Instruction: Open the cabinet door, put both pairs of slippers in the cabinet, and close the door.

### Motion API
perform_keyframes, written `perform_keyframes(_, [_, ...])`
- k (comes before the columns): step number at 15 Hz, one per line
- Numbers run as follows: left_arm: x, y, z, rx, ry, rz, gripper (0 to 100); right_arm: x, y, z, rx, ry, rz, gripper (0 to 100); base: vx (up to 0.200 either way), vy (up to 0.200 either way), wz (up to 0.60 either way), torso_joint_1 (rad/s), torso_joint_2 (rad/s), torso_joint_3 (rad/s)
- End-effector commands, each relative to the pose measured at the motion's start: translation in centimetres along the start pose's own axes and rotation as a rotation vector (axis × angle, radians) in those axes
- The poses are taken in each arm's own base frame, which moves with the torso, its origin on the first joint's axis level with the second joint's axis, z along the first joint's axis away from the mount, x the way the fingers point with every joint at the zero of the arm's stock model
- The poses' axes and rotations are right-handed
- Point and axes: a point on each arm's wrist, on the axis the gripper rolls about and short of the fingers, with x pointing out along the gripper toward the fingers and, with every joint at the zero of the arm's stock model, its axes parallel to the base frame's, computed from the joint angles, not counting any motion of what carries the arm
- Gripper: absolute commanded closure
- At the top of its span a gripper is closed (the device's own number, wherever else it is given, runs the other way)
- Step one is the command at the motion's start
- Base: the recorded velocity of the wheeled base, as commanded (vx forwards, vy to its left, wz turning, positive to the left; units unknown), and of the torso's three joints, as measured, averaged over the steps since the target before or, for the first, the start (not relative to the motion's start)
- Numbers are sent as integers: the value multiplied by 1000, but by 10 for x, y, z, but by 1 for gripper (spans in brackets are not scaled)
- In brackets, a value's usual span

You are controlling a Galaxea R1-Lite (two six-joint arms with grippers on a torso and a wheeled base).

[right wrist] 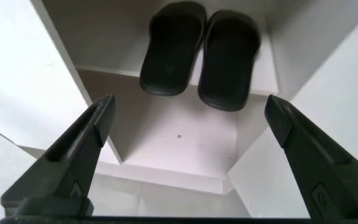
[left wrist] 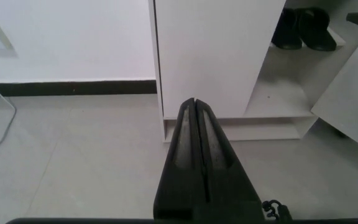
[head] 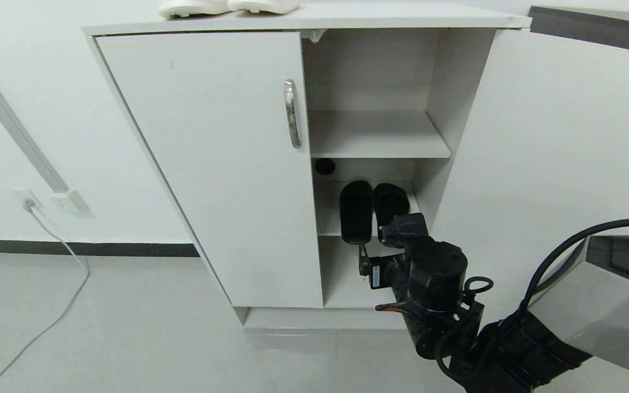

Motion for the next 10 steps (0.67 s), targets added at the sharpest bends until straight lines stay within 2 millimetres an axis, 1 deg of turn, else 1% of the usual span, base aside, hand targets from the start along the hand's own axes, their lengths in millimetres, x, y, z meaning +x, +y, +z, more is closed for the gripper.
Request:
perform_keyframes(1, [0, 0, 0, 0, 0, 2, 100, -2, -2, -4, -12, 14, -1, 0, 0, 0, 0, 7, 2, 207])
perform_keyframes(4, [0, 0, 0, -3, 0, 0, 100, -7, -6, 0, -14, 14, 8, 0, 0, 0, 0, 2, 4, 201])
perform_keyframes(6, [0, 0, 0, -3, 0, 2, 100, -16, -13, 3, -21, 23, 56, 0, 0, 0, 0, 0, 2, 205])
perform_keyframes(7, [0, 0, 0, -4, 0, 0, 100, -22, -17, 1, -32, 40, 92, 0, 0, 0, 0, 7, -2, 129])
perform_keyframes(10, [0, 0, 0, -4, 0, 0, 100, -25, -19, 1, -34, 42, 112, 0, 0, 0, 0, 0, 0, 0])
